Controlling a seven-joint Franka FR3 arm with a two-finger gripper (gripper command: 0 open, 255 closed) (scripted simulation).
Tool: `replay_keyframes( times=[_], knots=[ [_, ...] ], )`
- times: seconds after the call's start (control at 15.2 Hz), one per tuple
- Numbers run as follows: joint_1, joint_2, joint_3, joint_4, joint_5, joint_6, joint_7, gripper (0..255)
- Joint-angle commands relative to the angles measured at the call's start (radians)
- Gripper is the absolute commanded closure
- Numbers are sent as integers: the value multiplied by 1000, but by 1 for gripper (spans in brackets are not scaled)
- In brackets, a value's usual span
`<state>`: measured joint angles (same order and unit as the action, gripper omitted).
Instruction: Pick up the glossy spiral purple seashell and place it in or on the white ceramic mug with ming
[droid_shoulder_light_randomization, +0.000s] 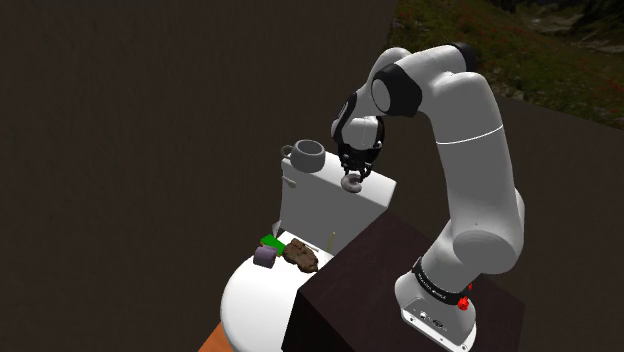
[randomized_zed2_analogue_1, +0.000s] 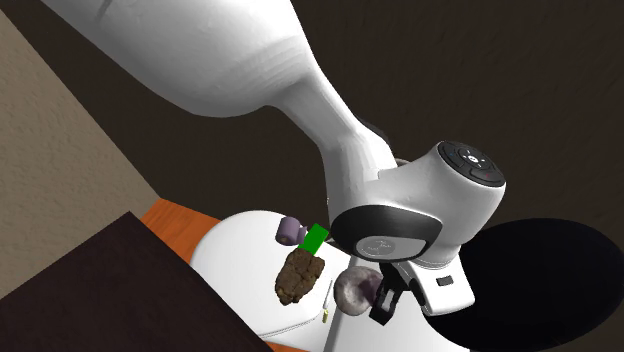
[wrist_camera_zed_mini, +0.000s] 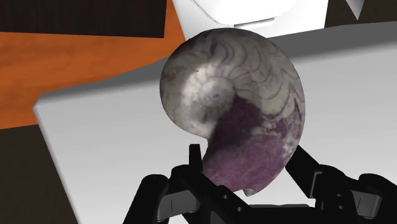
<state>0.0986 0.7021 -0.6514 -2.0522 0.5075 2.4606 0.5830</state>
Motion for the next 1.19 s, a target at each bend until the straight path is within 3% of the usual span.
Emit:
replay_keyframes(
  times=[0.0,0.46,1.12],
  knots=[
    [0,0,0,0,0,0,0,255],
    [0,0,0,0,0,0,0,255],
    [67,-108,-87,-25,-81,-80,41,255]
  ],
)
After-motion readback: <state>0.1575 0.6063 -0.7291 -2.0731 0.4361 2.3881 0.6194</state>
